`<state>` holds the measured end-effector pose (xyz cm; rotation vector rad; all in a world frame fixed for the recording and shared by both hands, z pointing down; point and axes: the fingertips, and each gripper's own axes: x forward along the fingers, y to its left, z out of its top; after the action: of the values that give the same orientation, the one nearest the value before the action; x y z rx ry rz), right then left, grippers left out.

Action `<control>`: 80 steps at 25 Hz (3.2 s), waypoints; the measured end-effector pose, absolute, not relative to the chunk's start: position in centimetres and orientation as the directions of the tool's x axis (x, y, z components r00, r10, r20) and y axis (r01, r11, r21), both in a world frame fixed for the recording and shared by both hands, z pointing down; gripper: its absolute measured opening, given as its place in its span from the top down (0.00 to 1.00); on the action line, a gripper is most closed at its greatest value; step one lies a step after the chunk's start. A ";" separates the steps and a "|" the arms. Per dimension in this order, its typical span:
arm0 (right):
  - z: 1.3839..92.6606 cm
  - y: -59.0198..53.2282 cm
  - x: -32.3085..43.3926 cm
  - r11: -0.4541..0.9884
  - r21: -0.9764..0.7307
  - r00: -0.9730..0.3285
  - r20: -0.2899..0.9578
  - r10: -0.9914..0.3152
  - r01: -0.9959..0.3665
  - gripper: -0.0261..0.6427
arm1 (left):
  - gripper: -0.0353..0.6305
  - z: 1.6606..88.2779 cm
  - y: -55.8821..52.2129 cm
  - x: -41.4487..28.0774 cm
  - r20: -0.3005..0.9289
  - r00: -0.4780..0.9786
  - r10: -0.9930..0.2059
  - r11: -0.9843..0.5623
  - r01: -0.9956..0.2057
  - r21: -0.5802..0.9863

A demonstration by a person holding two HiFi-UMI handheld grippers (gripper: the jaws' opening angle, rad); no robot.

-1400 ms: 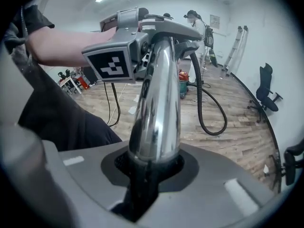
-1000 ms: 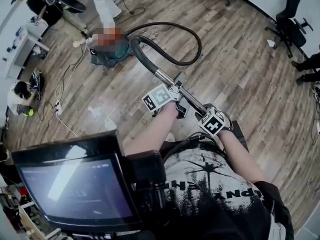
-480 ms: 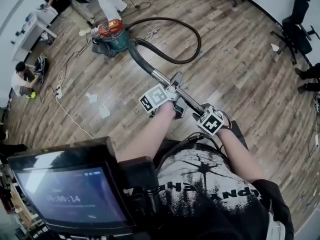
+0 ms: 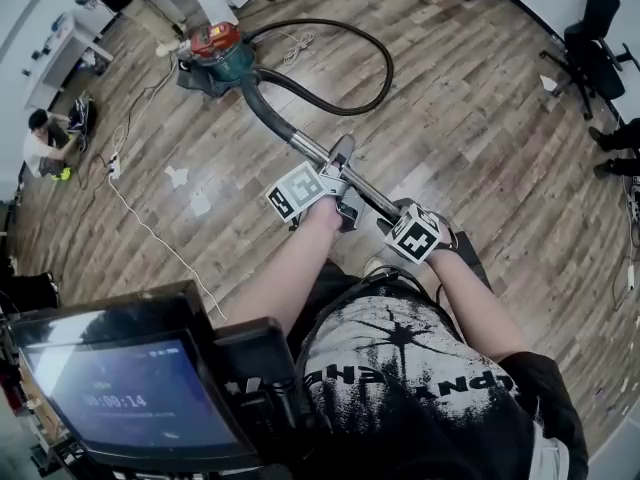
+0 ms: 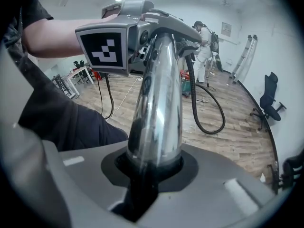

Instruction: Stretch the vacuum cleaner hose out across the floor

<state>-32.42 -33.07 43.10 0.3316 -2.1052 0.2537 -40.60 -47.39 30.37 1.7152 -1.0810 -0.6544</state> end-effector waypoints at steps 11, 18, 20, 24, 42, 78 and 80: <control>42.7 -30.7 -32.7 0.927 -0.044 -0.492 0.856 -0.158 -0.372 0.83 | 0.89 30.3 -45.1 -40.3 0.066 0.508 -0.859 -0.143 -0.362 0.921; 43.2 -27.9 -35.3 0.918 -0.046 -0.458 0.876 -0.153 -0.394 0.83 | 0.89 31.2 -42.7 -43.1 0.054 0.520 -0.853 -0.137 -0.321 0.937; 43.9 -26.6 -35.6 0.913 -0.057 -0.443 0.885 -0.142 -0.404 0.83 | 0.89 32.0 -41.8 -43.5 0.053 0.527 -0.848 -0.131 -0.305 0.943; 44.7 -24.4 -35.5 0.904 -0.090 -0.441 0.890 -0.115 -0.417 0.83 | 0.89 33.0 -40.3 -43.1 0.051 0.536 -0.843 -0.119 -0.278 0.953; 43.8 -18.4 -19.7 0.940 -0.044 -0.433 0.894 -0.114 -0.338 0.83 | 0.89 32.2 -33.0 -28.8 0.041 0.474 -0.879 -0.110 -0.287 0.952; 44.9 -11.6 -17.7 0.948 -0.036 -0.444 0.889 -0.115 -0.317 0.83 | 0.89 33.5 -25.7 -26.9 0.038 0.456 -0.889 -0.103 -0.280 0.954; 44.9 -11.2 -16.9 0.948 -0.042 -0.447 0.888 -0.109 -0.314 0.83 | 0.89 33.6 -25.4 -26.0 0.041 0.458 -0.888 -0.099 -0.277 0.956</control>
<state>-16.89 -11.18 44.91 0.3016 -2.0336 0.2424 -25.96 -25.45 33.64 1.6326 -1.0288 -0.7095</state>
